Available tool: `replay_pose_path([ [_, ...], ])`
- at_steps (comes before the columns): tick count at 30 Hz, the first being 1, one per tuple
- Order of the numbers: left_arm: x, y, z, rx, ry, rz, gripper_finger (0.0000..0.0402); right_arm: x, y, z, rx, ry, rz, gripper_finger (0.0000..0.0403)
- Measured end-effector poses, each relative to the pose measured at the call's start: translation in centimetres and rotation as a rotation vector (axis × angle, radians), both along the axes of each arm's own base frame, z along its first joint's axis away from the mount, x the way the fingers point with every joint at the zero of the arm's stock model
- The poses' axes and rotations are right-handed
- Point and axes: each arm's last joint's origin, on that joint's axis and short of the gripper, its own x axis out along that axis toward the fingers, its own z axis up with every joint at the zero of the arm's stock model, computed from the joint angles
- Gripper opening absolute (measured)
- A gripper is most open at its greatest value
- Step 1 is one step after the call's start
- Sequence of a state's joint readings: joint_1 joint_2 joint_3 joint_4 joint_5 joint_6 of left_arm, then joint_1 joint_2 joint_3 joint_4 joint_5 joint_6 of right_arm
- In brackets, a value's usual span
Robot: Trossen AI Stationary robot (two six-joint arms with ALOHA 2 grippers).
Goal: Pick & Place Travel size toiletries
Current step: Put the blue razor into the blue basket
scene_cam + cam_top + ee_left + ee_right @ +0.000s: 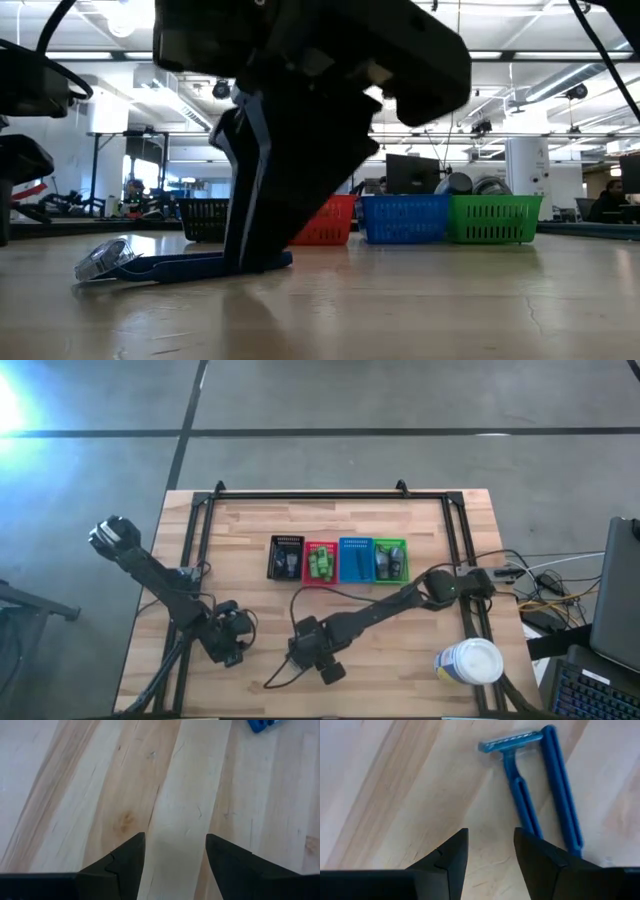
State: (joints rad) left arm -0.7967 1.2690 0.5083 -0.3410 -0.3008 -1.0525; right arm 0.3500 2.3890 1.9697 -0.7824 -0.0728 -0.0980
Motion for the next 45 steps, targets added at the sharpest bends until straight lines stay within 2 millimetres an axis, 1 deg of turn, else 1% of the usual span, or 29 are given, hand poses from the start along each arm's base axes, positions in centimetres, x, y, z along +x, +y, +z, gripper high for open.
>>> replay_pose_path([
  [6,0.1,0.0,0.0,0.004,-0.019,0.016,0.0213,0.1,0.3,0.9,-0.010,-0.035,0.030,0.0146],
  [9,0.1,0.0,0.0,-0.001,-0.023,0.033,0.0213,0.2,0.3,0.9,-0.022,-0.055,0.045,0.0148],
  [12,0.1,0.0,0.1,-0.004,-0.027,0.042,0.0213,0.2,0.1,0.5,-0.044,-0.074,0.065,0.0158],
  [18,0.2,0.0,0.1,-0.017,-0.033,0.062,0.0213,0.4,-0.4,-0.5,-0.073,-0.084,0.031,0.0181],
  [23,0.2,0.0,0.1,-0.019,-0.036,0.067,0.0213,0.0,-0.5,-1.4,-0.077,-0.056,0.028,0.0184],
  [25,0.2,0.0,0.1,-0.023,-0.037,0.070,0.0213,-0.2,-0.6,-1.7,-0.075,-0.049,0.018,0.0175],
  [28,0.2,0.0,0.1,-0.030,-0.035,0.083,0.0213,-0.4,-0.7,-2.0,-0.064,-0.033,-0.011,0.0150],
  [31,0.2,0.0,0.1,-0.031,-0.036,0.084,0.0213,-0.4,-0.8,-2.0,-0.049,-0.018,-0.042,0.0114],
  [35,0.2,0.0,0.1,-0.032,-0.036,0.085,0.0213,-0.4,-0.8,-1.8,-0.046,-0.008,-0.044,0.0057],
  [38,0.2,0.0,0.0,-0.031,-0.035,0.085,0.0213,-0.5,-0.8,-1.3,-0.057,0.017,-0.045,0.0023],
  [41,0.2,0.0,0.1,-0.030,-0.036,0.083,0.0213,-1.4,-0.9,-0.5,-0.061,0.114,-0.055,0.0023],
  [44,0.2,0.0,0.1,-0.027,-0.039,0.085,0.0213,-2.8,-0.9,1.1,0.043,0.284,-0.113,0.0025],
  [45,0.2,0.0,0.1,-0.024,-0.043,0.088,0.0213,-3.4,-0.9,1.9,0.059,0.321,-0.135,0.0024],
])
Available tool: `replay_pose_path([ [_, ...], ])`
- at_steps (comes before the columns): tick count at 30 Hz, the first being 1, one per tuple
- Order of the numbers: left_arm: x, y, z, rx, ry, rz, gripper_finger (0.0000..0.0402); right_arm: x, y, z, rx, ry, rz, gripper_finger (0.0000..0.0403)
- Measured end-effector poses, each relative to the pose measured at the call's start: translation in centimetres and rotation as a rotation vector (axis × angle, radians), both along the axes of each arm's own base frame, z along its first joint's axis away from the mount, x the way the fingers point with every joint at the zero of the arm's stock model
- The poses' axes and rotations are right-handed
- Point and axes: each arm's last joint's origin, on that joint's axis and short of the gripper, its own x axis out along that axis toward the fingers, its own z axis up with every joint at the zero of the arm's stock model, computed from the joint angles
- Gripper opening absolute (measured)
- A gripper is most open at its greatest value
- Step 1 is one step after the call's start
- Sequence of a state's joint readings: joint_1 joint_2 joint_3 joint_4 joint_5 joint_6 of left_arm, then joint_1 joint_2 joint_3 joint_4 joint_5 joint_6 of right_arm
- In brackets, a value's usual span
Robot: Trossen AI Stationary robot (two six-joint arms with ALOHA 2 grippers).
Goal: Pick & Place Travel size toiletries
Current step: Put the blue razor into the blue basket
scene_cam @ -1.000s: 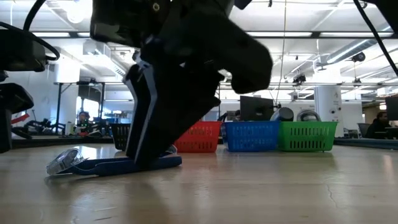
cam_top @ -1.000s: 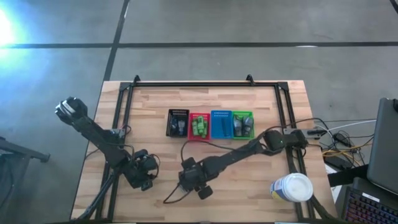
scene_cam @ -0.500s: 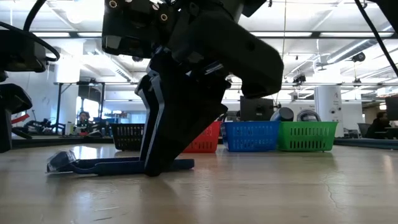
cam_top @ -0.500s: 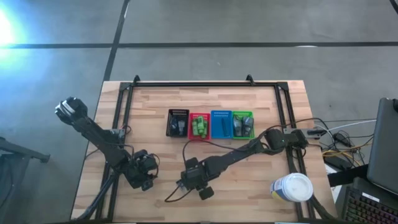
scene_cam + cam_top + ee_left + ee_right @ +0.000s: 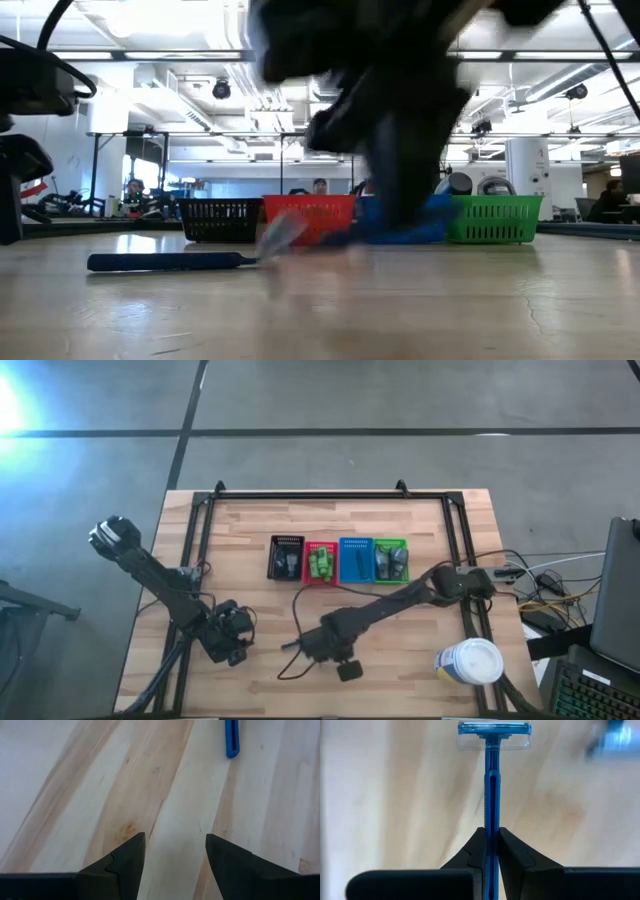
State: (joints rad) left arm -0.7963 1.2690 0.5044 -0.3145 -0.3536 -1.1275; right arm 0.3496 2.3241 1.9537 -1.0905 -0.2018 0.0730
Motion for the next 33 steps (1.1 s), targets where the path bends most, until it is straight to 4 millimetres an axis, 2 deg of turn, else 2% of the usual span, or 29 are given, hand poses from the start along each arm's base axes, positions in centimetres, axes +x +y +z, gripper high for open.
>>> replay_pose_path([
  [3,0.1,0.0,0.0,0.011,-0.017,0.011,0.0213,-1.4,-0.1,2.6,0.002,0.019,-0.128,0.0023],
  [6,0.1,0.0,0.1,0.021,-0.035,0.021,0.0213,-2.2,-1.5,4.5,-0.032,-0.002,-0.421,0.0025],
  [11,0.2,0.0,0.1,0.029,-0.055,0.032,0.0213,-4.5,-6.1,5.8,-0.200,-0.090,-1.123,0.0031],
  [14,0.3,0.0,0.2,0.030,-0.065,0.036,0.0213,-7.0,-9.0,7.0,-0.229,-0.159,-1.399,0.0034],
  [17,0.3,0.0,0.2,0.032,-0.067,0.037,0.0213,-9.5,-12.9,7.7,-0.244,-0.198,-1.589,0.0033],
  [21,0.3,0.1,0.2,0.043,-0.076,0.042,0.0213,-11.2,-17.9,7.0,-0.136,-0.223,-1.730,0.0036],
  [24,0.3,0.1,0.2,0.054,-0.078,0.027,0.0213,-11.1,-20.0,5.6,-0.002,-0.215,-1.763,0.0036],
  [28,0.3,0.1,0.2,0.059,-0.079,0.020,0.0213,-10.4,-20.6,3.9,0.061,-0.212,-1.787,0.0035],
  [33,0.3,0.1,0.2,0.054,-0.079,0.024,0.0213,-10.1,-20.4,1.9,0.022,-0.149,-1.810,0.0049],
])
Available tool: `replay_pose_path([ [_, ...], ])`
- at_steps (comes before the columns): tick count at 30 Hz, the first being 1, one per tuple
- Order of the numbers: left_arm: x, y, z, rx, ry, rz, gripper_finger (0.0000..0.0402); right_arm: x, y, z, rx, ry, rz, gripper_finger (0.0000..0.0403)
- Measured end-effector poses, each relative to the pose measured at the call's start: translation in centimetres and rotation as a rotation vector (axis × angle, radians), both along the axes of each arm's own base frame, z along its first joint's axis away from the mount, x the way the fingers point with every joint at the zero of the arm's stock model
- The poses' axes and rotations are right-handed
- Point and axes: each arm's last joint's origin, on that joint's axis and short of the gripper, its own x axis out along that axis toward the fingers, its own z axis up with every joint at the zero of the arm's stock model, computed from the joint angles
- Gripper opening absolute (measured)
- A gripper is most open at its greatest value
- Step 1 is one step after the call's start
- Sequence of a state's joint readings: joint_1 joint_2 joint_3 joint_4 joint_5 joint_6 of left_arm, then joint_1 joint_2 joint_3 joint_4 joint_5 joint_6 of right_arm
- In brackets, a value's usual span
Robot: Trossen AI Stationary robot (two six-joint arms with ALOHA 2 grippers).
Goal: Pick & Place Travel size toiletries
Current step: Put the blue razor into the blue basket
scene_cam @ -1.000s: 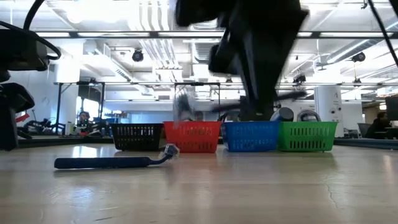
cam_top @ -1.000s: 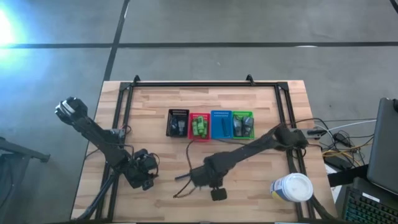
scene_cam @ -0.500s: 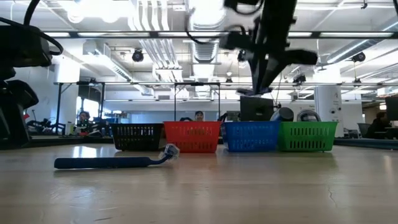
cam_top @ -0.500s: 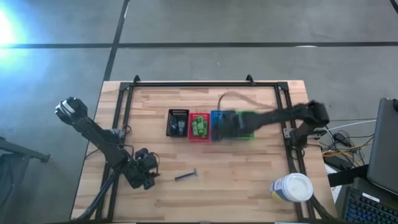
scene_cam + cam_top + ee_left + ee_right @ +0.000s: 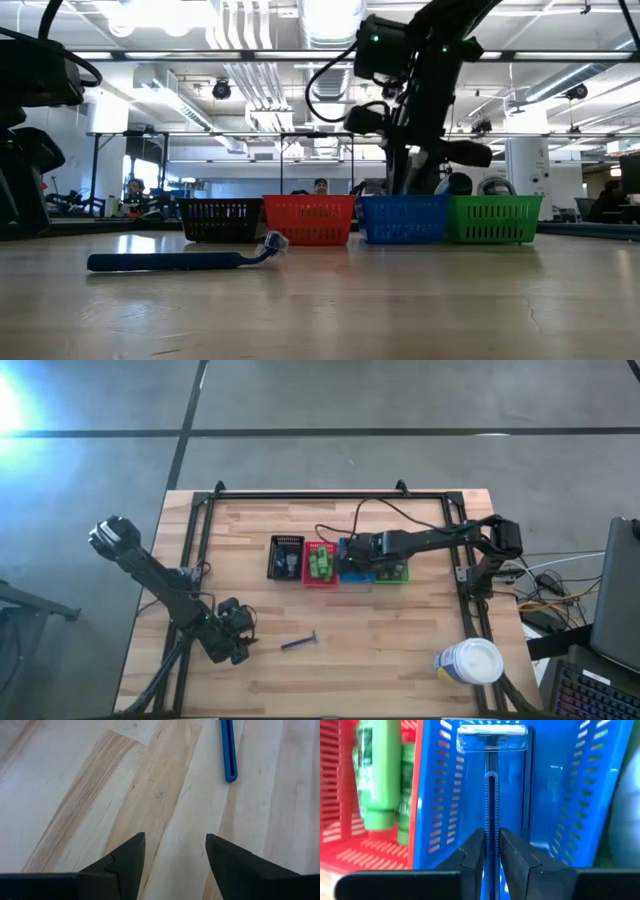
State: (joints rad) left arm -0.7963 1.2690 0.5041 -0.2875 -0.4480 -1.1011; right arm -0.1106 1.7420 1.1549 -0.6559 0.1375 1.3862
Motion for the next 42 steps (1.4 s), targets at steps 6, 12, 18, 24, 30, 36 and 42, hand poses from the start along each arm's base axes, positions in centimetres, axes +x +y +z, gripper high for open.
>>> replay_pose_path([
  [6,0.1,-0.1,0.1,-0.007,-0.006,0.000,0.0213,0.2,-0.1,-0.4,-0.068,0.010,-0.030,0.0095],
  [12,0.1,-0.1,0.1,-0.007,-0.006,0.000,0.0213,0.4,0.1,0.3,-0.106,-0.002,0.038,0.0152],
  [18,0.1,-0.1,0.1,0.002,-0.005,-0.012,0.0213,3.4,5.4,3.8,-0.234,-0.120,0.646,0.0186],
  [24,0.0,0.0,0.0,0.029,-0.005,-0.044,0.0213,5.6,14.2,3.7,-0.426,-0.130,1.352,0.0188],
  [30,0.0,0.0,0.0,0.029,-0.005,-0.044,0.0213,9.3,18.1,1.1,-0.494,-0.111,1.560,0.0183],
  [36,0.0,0.0,0.0,0.027,-0.004,-0.041,0.0213,13.8,18.9,-1.6,-0.445,-0.123,1.598,0.0194],
  [42,0.0,0.0,0.0,0.024,-0.002,-0.043,0.0213,15.8,19.3,-3.0,-0.442,-0.056,1.675,0.0188],
])
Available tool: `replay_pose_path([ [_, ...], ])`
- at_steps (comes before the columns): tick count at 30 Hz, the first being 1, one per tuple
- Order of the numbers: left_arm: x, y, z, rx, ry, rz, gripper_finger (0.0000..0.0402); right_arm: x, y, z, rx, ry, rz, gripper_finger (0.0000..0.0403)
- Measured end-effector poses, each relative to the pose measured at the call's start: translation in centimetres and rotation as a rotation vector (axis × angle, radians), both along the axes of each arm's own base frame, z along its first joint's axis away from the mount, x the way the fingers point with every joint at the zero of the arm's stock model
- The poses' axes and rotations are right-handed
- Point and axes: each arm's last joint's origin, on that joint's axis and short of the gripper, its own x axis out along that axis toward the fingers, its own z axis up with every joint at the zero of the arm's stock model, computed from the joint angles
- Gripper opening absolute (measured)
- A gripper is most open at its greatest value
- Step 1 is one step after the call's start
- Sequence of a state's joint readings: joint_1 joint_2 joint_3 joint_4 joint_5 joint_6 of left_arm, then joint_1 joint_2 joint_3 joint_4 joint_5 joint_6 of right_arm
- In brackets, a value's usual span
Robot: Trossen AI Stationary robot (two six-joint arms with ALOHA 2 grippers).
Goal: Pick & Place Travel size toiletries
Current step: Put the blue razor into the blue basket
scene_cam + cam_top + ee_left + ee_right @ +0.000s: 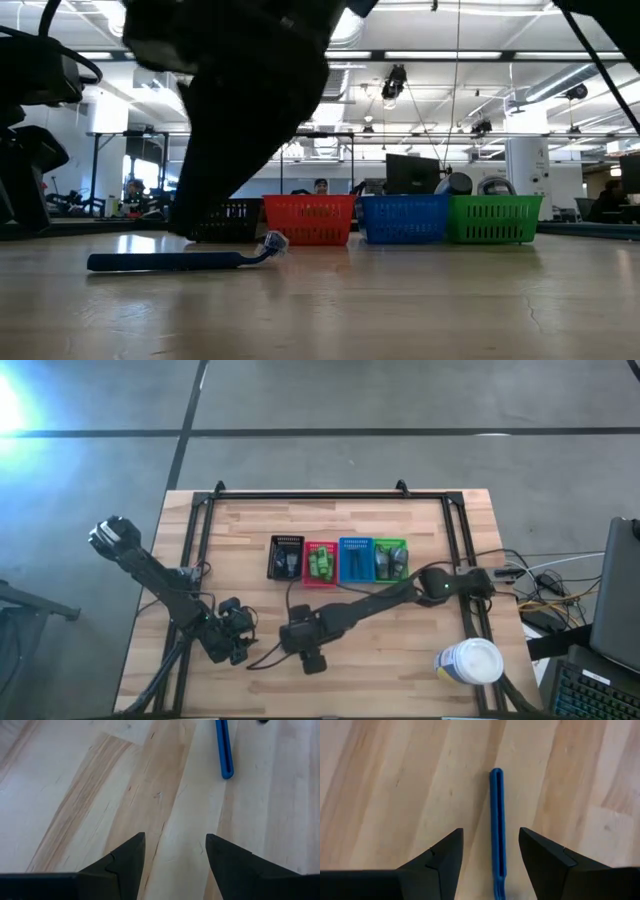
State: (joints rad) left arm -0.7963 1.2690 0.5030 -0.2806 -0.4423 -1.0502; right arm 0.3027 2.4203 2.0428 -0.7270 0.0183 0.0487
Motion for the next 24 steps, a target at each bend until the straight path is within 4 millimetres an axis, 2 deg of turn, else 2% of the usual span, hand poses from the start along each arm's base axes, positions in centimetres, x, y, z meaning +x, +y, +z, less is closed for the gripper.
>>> replay_pose_path([
  [7,0.0,0.0,0.0,-0.008,0.002,0.002,0.0213,0.2,-0.2,-1.9,-0.028,0.062,0.000,0.0147],
  [15,0.0,0.0,0.0,-0.009,0.004,0.001,0.0213,-0.6,-0.4,-2.7,-0.043,0.125,-0.002,0.0051],
  [18,0.0,0.0,0.0,-0.009,0.003,0.001,0.0213,-0.8,-0.5,-2.4,-0.040,0.153,-0.034,0.0022],
  [24,0.0,0.0,0.0,-0.006,0.003,-0.003,0.0213,-2.5,-1.2,-0.2,-0.052,0.239,-0.271,0.0027],
])
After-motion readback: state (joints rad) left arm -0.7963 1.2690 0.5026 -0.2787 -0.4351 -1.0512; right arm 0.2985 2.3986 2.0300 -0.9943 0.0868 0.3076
